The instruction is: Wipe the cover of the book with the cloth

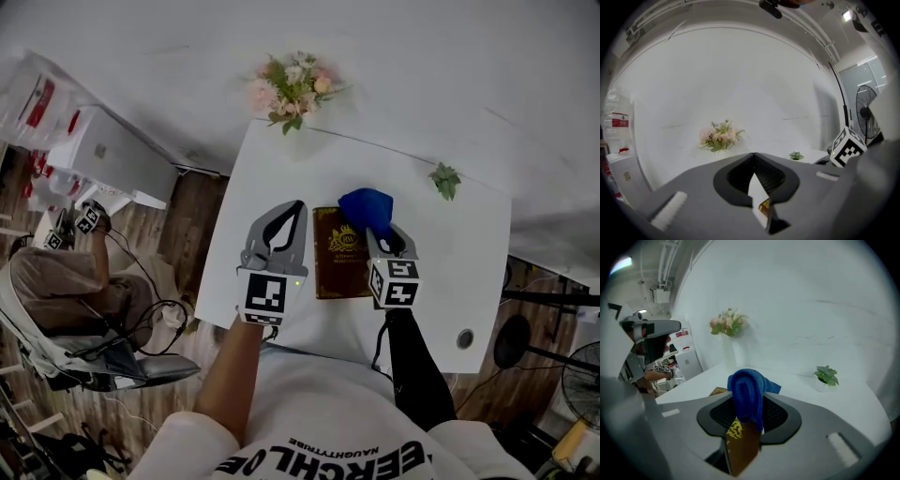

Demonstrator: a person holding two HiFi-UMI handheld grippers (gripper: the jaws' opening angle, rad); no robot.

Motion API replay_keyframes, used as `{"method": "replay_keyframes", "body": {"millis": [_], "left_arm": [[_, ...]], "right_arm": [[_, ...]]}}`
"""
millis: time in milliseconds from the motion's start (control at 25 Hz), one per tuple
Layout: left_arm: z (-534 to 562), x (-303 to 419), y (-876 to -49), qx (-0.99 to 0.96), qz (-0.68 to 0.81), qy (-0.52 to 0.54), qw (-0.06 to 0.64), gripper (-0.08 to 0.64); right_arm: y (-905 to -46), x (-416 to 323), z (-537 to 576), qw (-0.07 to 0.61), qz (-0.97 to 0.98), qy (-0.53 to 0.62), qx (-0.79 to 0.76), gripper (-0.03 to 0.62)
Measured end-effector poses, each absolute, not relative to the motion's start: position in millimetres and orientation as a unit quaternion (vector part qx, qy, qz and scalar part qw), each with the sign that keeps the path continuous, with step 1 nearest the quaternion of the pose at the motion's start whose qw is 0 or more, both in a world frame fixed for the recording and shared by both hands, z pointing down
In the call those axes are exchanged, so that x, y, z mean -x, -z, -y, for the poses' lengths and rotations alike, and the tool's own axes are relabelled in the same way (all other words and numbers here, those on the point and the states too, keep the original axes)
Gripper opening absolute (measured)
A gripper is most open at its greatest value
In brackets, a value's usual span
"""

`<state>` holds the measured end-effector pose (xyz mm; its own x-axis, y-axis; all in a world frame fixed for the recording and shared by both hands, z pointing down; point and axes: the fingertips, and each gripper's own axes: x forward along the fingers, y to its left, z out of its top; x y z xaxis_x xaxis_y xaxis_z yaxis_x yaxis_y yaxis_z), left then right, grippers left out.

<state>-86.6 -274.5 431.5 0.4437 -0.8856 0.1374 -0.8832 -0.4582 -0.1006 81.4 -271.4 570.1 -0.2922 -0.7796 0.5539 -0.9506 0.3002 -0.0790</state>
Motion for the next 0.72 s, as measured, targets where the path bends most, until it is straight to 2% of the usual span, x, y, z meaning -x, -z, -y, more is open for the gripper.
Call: {"method": "replay_keyframes", "body": {"millis": [240,440,720], "left_arm": [[268,95,-429,0.844,-0.530,0.081,-0.002,0.058],[259,102,-432,0.840,-0.536,0.082,-0.008,0.058],[252,105,-433,0.841,-0.533,0.087,-0.003,0.057]], "right_arm": [[-548,-16,261,0.193,0.832,-0.181,-0.488,0.132],[-592,33,232,0.251,0.848,-0.224,-0.409,0.132],[-602,21,229,0.292,0.836,-0.196,-0.422,0.132]]}}
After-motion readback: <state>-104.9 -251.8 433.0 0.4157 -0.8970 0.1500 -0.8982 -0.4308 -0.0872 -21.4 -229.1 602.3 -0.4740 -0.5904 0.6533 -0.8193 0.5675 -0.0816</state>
